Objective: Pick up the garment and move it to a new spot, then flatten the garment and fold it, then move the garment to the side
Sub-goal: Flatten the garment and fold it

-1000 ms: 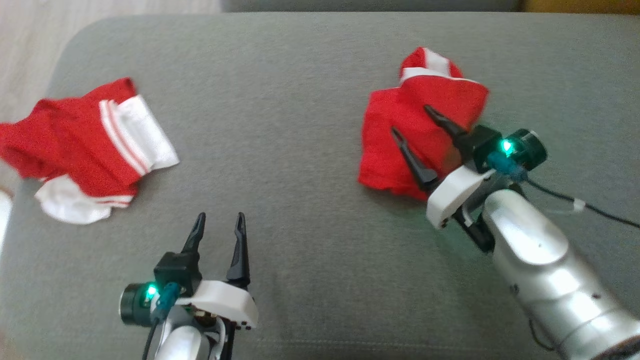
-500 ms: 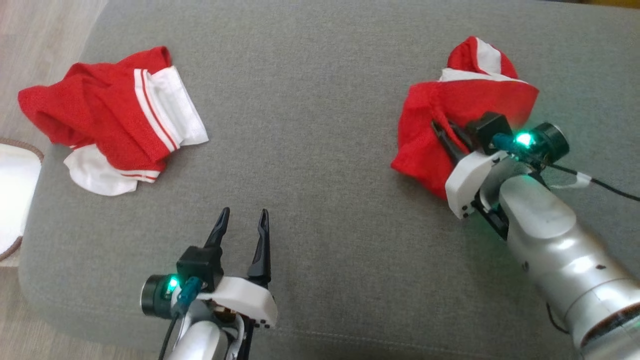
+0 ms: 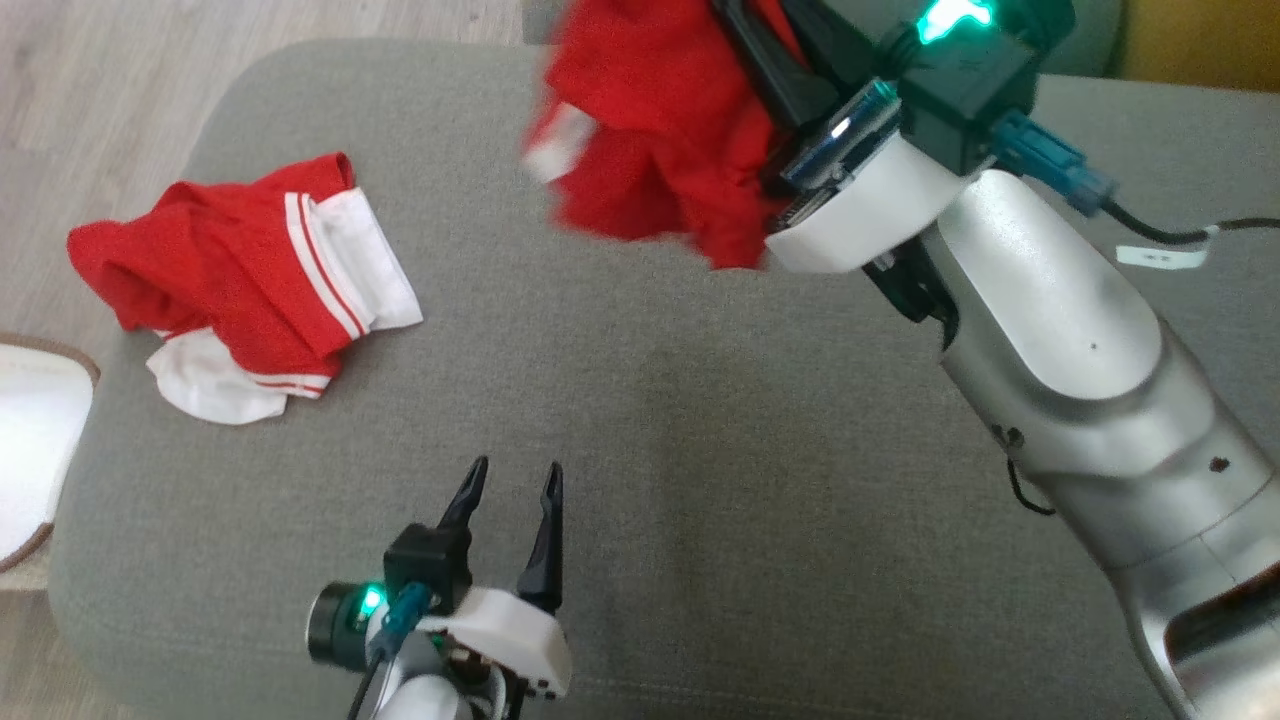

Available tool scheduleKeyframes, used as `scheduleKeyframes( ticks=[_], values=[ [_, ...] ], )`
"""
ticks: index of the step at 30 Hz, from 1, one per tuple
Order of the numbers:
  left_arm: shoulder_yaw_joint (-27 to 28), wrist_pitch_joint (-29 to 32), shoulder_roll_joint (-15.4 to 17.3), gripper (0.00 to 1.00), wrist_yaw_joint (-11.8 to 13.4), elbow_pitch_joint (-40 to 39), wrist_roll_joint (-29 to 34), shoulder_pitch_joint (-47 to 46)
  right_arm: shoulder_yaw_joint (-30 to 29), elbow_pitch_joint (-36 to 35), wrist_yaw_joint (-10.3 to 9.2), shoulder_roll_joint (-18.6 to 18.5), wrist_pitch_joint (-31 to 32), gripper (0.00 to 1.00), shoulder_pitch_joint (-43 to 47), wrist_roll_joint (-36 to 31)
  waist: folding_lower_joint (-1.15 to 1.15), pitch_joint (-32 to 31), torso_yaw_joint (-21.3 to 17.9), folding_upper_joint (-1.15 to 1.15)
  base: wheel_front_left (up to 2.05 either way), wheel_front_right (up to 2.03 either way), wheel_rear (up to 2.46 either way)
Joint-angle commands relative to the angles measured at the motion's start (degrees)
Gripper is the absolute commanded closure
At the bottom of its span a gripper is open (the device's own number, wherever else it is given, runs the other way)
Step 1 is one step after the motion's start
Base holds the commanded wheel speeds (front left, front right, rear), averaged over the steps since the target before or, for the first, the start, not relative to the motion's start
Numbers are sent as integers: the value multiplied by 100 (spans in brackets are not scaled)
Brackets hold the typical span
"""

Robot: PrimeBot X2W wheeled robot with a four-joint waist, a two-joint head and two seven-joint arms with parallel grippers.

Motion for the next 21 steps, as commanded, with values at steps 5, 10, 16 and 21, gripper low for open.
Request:
scheduleKeyframes(
  ticks=[5,10,16,21],
  values=[
    [377,-70,14,0,-54,-76,98,139,-198,-611,-5,-65,-52,100,578,301,0,-224,-205,0,0,0,0],
    [514,-70,14,0,-103,-92,121,210,-667,446,-5,-479,-52,0,1586,303,0,-215,-413,0,0,0,0],
    [535,-70,14,0,-137,-83,196,67,-2133,1300,-5,-662,-52,0,2284,-219,0,-110,-653,0,0,0,0],
    [533,-70,14,0,-160,-93,197,9,-2725,1066,-5,-467,-52,0,2489,-516,0,-117,-773,0,0,0,0]
  ],
)
